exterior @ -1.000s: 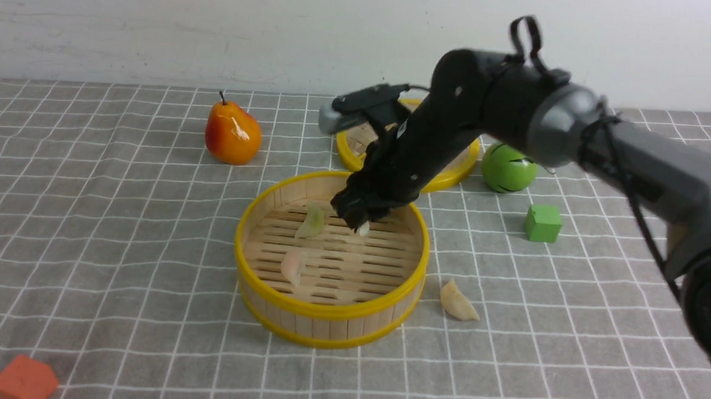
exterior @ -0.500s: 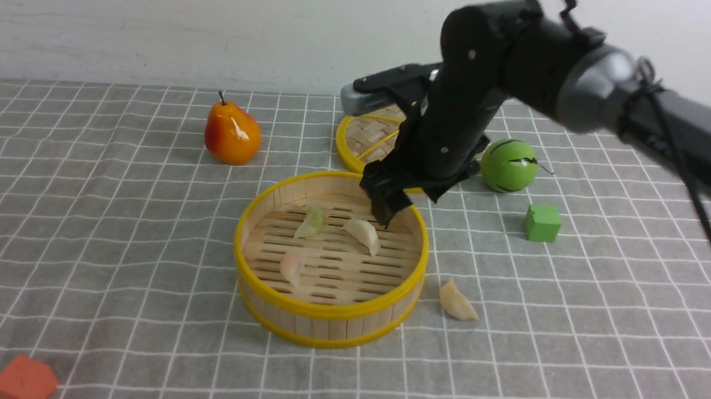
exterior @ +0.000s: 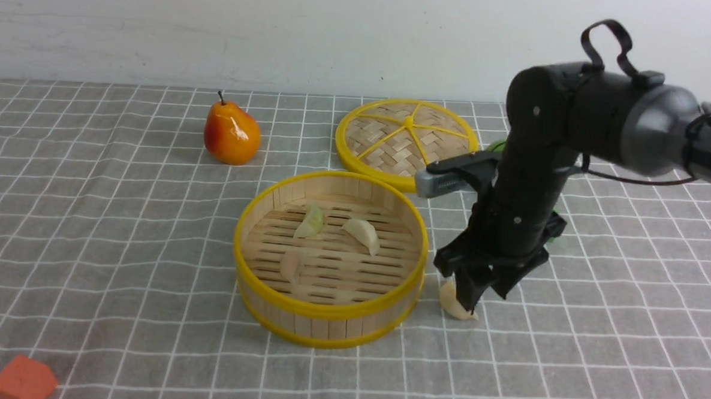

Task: Put the dumplings into the steamer on the table with the grey tablecloth.
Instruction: 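Reach for and grasp a dumpling lying on the table beside the steamer, then place the dumpling in the bamboo steamer basket with the right gripper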

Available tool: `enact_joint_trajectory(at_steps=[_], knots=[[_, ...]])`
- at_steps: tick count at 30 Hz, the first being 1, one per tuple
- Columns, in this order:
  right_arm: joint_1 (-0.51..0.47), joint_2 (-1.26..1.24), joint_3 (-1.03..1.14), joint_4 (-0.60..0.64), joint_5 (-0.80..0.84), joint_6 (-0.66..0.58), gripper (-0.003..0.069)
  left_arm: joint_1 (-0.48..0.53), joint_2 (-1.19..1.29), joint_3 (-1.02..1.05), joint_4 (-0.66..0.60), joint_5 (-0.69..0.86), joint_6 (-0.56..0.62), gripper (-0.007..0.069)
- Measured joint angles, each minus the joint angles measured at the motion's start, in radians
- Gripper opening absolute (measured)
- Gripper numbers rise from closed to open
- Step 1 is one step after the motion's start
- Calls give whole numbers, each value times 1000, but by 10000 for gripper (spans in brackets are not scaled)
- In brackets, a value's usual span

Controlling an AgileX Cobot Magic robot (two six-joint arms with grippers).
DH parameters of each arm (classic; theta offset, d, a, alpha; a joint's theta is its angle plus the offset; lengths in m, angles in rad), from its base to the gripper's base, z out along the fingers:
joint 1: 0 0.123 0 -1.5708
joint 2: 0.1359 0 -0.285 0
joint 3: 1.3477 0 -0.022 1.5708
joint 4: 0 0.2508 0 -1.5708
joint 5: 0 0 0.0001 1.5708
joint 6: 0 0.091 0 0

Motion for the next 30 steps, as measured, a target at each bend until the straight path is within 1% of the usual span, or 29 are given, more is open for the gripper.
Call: enact_joint_trajectory(at_steps=[2, 5, 7, 10, 11, 14, 18, 21, 24, 27, 30], knots=[[3, 10, 34, 5, -89, -17, 356, 0, 0, 0, 3, 0, 0, -13], [-3, 48, 47, 0, -157, -18, 314, 0, 0, 0, 3, 0, 0, -11], [-4, 65, 50, 0, -171, -18, 286, 0, 0, 0, 3, 0, -1, -11], [-4, 84, 53, 2, -177, -25, 184, 0, 0, 0, 3, 0, -1, -8], [-4, 84, 52, 2, -173, -26, 177, 0, 0, 0, 4, 0, -1, -7], [-4, 82, 40, -12, -136, -29, 178, 0, 0, 0, 7, 0, -1, -8], [-4, 40, -17, -68, -27, -30, 178, 0, 0, 0, 11, 0, -1, -8], [0, -21, -96, -43, 21, -47, 178, 0, 0, 0, 11, 0, -1, -6], [27, -52, -147, 36, -24, -113, 178, 0, 0, 0, 11, 0, -1, -4], [83, -40, -159, 146, -149, -233, 178, 0, 0, 0, 11, 0, -1, -3], [125, 18, -160, 198, -237, -290, 178, 0, 0, 0, 11, -1, -1, -3]])
